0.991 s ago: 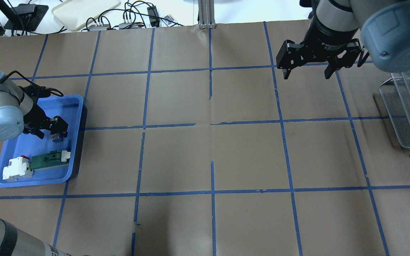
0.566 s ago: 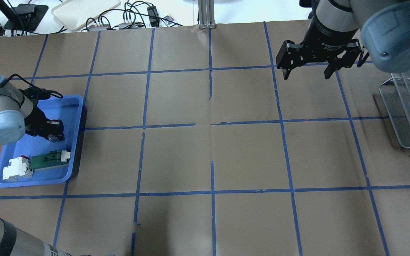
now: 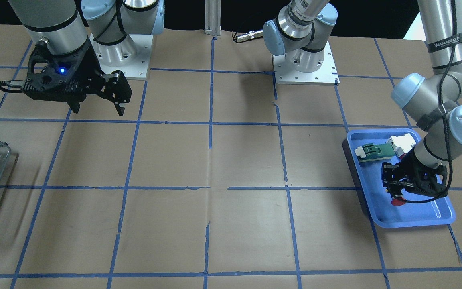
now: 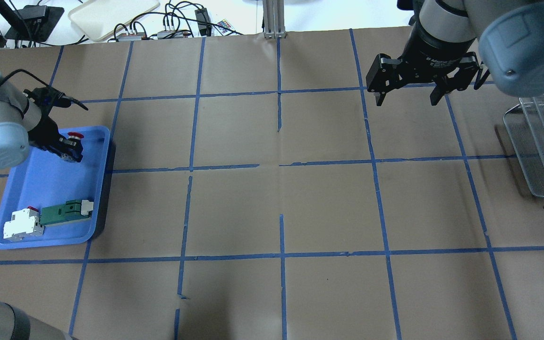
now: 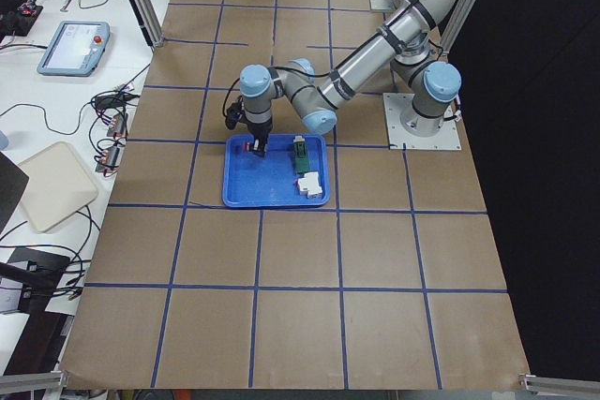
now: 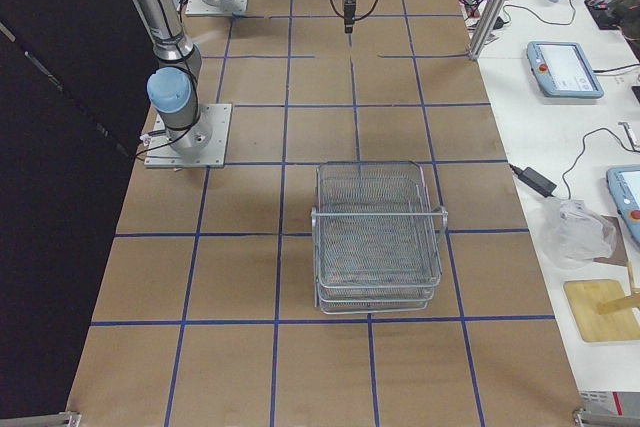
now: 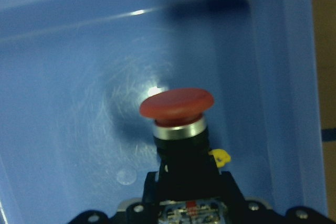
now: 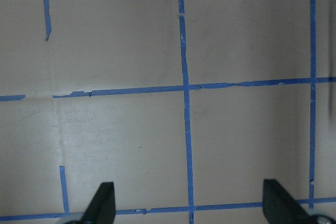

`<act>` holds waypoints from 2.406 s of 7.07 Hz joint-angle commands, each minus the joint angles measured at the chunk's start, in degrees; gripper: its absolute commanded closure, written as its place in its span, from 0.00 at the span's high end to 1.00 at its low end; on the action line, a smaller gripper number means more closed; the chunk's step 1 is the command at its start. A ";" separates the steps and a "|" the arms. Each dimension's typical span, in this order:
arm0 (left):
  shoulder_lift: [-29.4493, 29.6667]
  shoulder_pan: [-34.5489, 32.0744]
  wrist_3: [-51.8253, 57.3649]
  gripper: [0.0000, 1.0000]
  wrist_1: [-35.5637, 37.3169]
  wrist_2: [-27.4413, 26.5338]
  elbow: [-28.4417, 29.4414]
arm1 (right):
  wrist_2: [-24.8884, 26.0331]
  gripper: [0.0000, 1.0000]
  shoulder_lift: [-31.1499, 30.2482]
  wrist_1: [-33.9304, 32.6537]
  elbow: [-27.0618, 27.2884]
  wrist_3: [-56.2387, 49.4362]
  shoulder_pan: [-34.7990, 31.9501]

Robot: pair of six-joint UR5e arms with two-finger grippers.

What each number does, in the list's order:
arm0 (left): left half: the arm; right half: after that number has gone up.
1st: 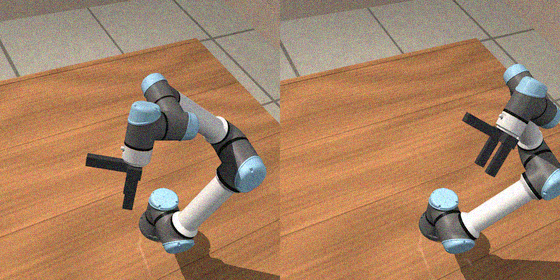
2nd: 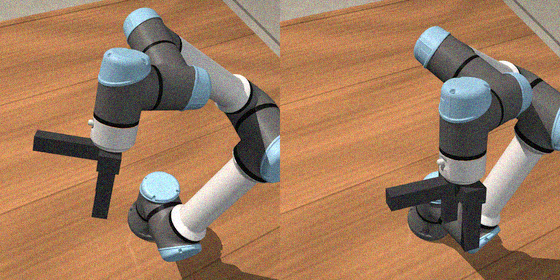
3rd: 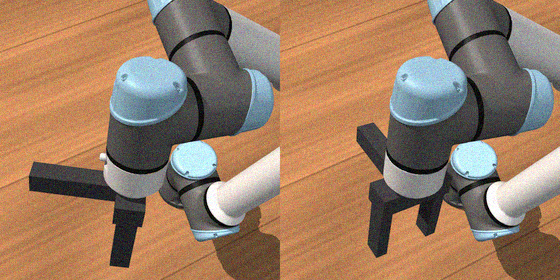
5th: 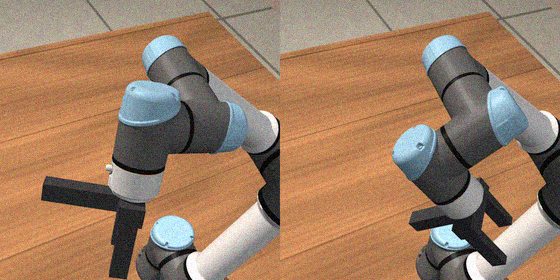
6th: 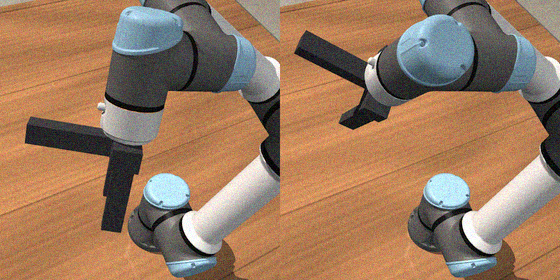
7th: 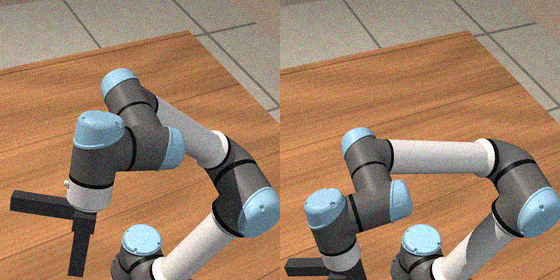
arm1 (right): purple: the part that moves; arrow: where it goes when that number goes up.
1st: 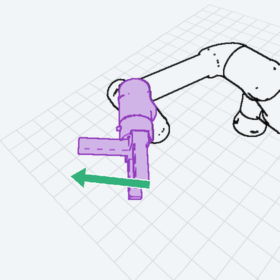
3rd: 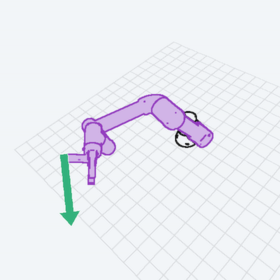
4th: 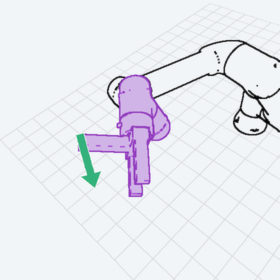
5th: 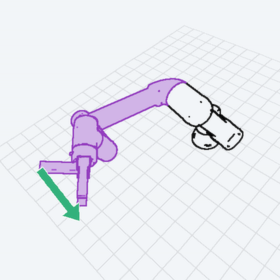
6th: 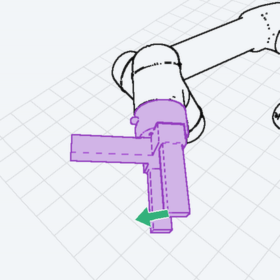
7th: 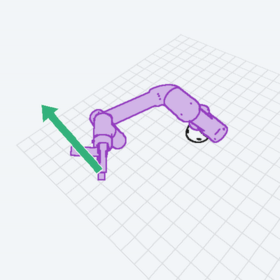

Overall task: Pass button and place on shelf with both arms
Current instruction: 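Lift the button and carry it toward the right gripper, then hold the button out with the left gripper while the right gripper approaches it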

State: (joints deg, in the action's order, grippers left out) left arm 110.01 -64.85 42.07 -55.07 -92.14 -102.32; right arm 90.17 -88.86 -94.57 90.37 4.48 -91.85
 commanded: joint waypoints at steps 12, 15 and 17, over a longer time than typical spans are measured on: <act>-4.28 -42.29 24.29 0.00 -27.02 26.63 27.77 | -21.26 1.00 -1.75 3.50 -0.81 -57.20 12.22; -4.18 -44.75 22.35 0.00 -25.97 29.81 29.72 | -27.13 0.98 -4.47 5.98 -0.72 -79.21 12.48; -4.80 -45.46 21.83 0.00 -26.05 36.01 29.63 | -31.11 1.00 -6.06 6.06 -0.46 -95.30 12.83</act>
State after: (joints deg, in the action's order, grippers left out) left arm 105.60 -109.98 64.19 -81.16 -60.75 -72.68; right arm 60.95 -94.16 -88.69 89.84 -81.66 -79.29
